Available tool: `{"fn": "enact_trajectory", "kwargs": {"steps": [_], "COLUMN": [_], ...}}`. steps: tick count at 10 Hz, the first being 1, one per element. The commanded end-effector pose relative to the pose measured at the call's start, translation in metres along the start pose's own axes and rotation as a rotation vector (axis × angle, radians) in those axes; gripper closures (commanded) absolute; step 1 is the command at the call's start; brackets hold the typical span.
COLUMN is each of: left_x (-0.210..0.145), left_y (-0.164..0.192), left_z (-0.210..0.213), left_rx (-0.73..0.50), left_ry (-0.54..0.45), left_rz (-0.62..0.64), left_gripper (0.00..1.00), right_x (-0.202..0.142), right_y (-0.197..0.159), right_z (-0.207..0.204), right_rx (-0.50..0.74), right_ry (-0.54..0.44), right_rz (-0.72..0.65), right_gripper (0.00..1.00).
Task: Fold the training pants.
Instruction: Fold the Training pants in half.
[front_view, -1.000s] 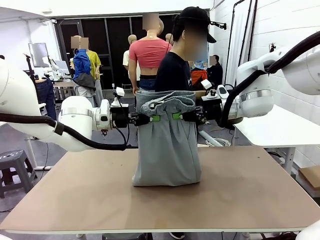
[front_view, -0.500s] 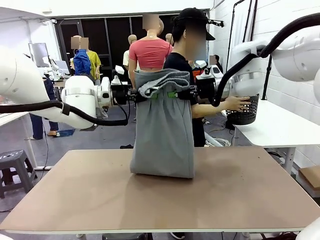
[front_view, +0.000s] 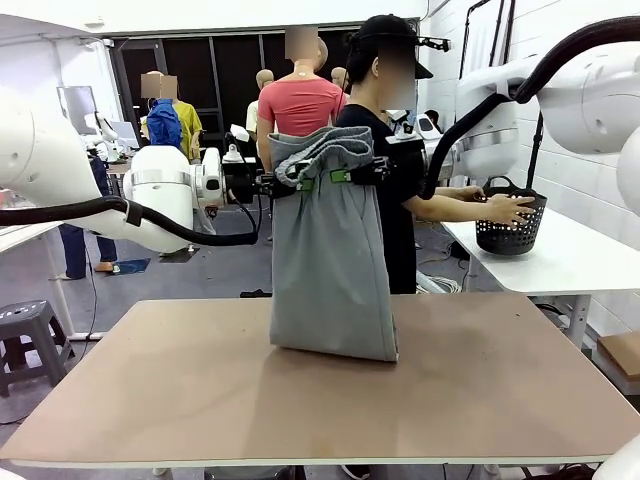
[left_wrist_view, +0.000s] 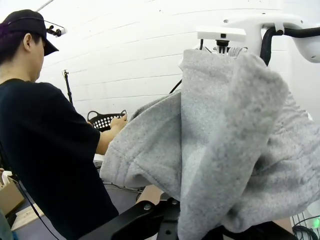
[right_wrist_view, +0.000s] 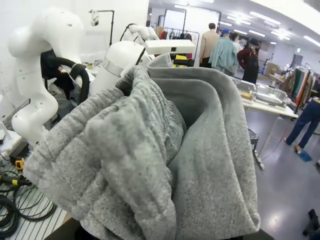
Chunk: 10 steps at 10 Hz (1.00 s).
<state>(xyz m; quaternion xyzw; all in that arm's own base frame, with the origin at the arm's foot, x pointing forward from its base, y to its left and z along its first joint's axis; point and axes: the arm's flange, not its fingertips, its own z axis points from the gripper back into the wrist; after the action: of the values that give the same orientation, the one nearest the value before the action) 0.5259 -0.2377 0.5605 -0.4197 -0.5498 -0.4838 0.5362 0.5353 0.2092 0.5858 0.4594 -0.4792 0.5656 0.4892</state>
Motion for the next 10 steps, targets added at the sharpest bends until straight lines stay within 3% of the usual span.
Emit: {"fn": "enact_trajectory", "kwargs": {"steps": [1, 3, 6, 10], "left_x": [0.001, -0.005, 0.000, 0.039], "left_y": [-0.002, 0.003, 0.051, 0.089], "left_z": [0.001, 0.001, -0.006, -0.017], "left_rx": [-0.012, -0.013, 0.033, 0.185], "left_ry": [-0.009, -0.011, 0.021, -0.011], "left_rz": [-0.008, 0.028, 0.077, -0.041], "left_gripper": [1.00, 1.00, 1.00, 1.00], "right_x": [0.002, -0.005, 0.001, 0.040], "right_y": [0.002, -0.012, -0.069, -0.122], "right_z": [0.000, 0.001, -0.012, -0.031], "right_rx": [-0.007, 0.006, 0.081, 0.038], "right_ry": [-0.020, -0.018, 0.039, 0.097], "right_rz": [0.011, -0.033, -0.071, -0.009], "right_gripper": [1.00, 1.00, 1.00, 1.00]}}
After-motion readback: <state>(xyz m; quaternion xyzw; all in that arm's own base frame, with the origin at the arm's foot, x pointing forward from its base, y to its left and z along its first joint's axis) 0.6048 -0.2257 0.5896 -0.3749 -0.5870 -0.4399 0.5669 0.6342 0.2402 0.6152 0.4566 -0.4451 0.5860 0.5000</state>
